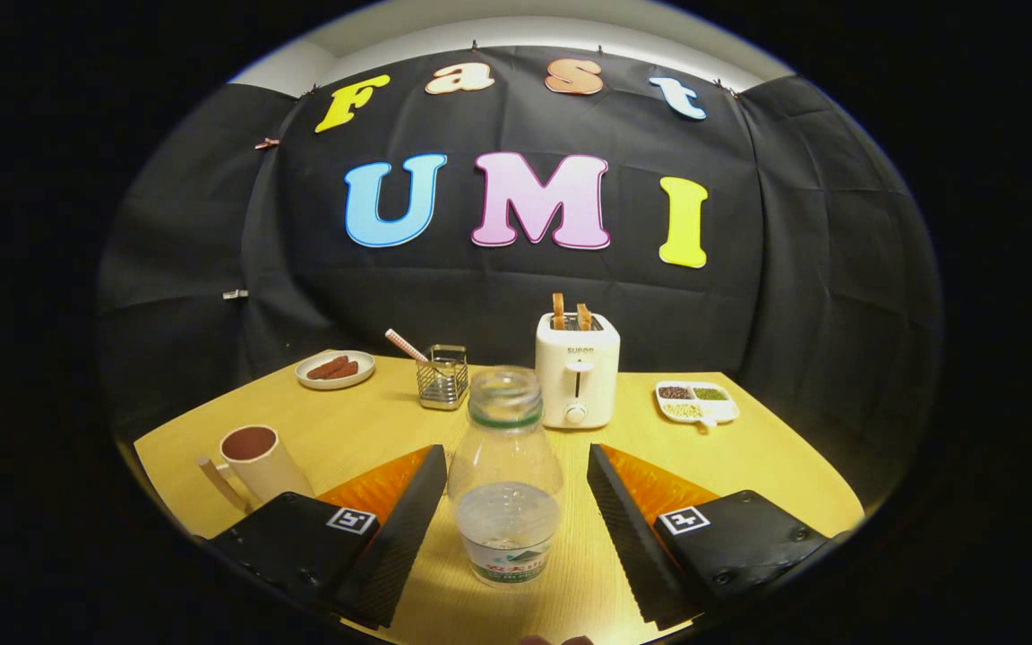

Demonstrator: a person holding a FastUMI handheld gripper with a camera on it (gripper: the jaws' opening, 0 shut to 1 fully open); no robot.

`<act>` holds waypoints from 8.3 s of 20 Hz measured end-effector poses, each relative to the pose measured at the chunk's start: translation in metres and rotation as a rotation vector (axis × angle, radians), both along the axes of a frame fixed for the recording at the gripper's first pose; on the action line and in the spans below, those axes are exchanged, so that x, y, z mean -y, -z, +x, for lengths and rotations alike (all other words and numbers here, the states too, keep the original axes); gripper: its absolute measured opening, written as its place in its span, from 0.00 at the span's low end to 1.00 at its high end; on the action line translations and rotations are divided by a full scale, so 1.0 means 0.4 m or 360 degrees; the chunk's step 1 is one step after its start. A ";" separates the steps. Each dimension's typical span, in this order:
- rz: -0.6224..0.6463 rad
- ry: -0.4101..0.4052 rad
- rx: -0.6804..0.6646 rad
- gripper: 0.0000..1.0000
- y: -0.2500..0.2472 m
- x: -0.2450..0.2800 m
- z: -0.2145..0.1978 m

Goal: Take the bottle from table, then pour the juice into the cup, finally place the bottle on the coaster

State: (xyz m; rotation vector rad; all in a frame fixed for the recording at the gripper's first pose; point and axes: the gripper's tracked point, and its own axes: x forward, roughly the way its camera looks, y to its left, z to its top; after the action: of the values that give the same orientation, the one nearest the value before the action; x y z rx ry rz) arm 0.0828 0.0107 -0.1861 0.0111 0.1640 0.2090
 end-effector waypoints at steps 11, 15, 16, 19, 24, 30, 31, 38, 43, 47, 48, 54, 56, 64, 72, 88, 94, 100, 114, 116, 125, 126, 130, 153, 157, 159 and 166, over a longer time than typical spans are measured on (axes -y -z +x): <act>0.0055 0.0004 -0.0034 0.98 0.096 -0.005 0.032; 0.0040 -0.0010 0.0011 0.92 0.108 -0.011 0.020; 0.0048 -0.0003 0.0029 0.80 0.103 -0.009 0.018; 0.0074 0.0015 0.0057 0.82 0.099 -0.012 0.023; 0.0076 0.0005 0.0066 0.80 0.099 -0.019 0.027; -0.0034 -0.0060 0.0065 0.75 0.095 -0.041 0.030; -0.0069 -0.0080 0.0067 0.74 0.095 -0.047 0.034; -0.0346 -0.0298 0.0128 0.70 0.038 -0.139 0.046; -0.0655 -0.0418 0.0194 0.70 0.038 -0.212 0.068; -0.0921 -0.0490 0.0303 0.70 0.028 -0.261 0.060; -0.0990 -0.0511 0.0336 0.70 0.021 -0.276 0.058; -0.1310 -0.0576 0.0380 0.70 0.029 -0.338 0.056; -0.1413 -0.0586 0.0376 0.70 0.040 -0.354 0.056; -0.1749 -0.0618 0.0447 0.70 0.048 -0.399 0.066; -0.2032 -0.0664 0.0505 0.70 0.056 -0.419 0.073; -0.2465 -0.0803 0.0672 0.70 0.057 -0.455 0.073; -0.2544 -0.0857 0.0738 0.70 0.058 -0.473 0.086; -0.2610 -0.0885 0.0782 0.70 0.052 -0.478 0.100; -0.2680 -0.0922 0.0854 0.70 0.043 -0.483 0.109; -0.2693 -0.0927 0.0874 0.70 0.039 -0.485 0.113; -0.2770 -0.0943 0.0922 0.70 0.028 -0.481 0.124; -0.2776 -0.0947 0.0929 0.70 0.027 -0.482 0.122; -0.2799 -0.0950 0.0947 0.70 0.021 -0.489 0.124; -0.3050 -0.1038 0.1144 0.69 -0.019 -0.532 0.112; -0.3115 -0.1075 0.1218 0.70 -0.027 -0.546 0.106; -0.3150 -0.1100 0.1257 0.70 -0.034 -0.561 0.106; -0.3239 -0.1147 0.1353 0.69 -0.046 -0.579 0.104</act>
State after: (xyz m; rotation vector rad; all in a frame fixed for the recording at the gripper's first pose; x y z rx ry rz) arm 0.1246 0.2424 -0.1678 -2.1602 -0.5444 0.6582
